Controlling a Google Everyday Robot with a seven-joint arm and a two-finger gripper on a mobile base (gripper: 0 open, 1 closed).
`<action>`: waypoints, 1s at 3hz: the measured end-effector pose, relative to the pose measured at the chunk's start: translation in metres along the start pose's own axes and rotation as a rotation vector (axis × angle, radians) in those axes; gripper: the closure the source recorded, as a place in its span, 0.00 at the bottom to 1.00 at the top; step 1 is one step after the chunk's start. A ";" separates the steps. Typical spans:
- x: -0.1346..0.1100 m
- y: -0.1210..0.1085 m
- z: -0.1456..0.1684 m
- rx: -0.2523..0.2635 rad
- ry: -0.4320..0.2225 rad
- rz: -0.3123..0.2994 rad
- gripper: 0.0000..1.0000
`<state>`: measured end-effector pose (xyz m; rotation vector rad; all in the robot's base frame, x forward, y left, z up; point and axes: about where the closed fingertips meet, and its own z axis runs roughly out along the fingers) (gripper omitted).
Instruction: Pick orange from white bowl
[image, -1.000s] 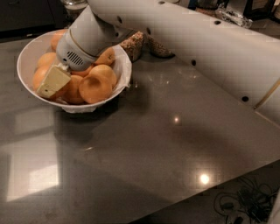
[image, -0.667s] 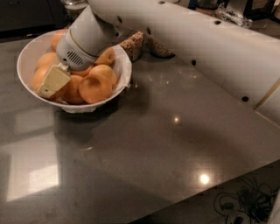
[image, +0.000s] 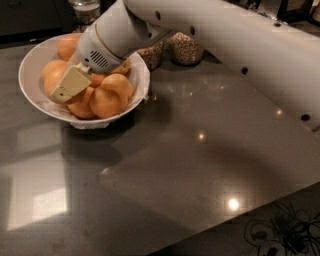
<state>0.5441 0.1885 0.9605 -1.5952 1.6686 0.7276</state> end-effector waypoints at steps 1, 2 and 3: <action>-0.003 -0.008 -0.028 0.052 -0.038 -0.004 1.00; -0.003 -0.020 -0.044 0.086 -0.077 -0.032 1.00; -0.003 -0.020 -0.044 0.086 -0.077 -0.032 1.00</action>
Offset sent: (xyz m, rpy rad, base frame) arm 0.0317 -0.0565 0.0397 0.1196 -0.1323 -0.0640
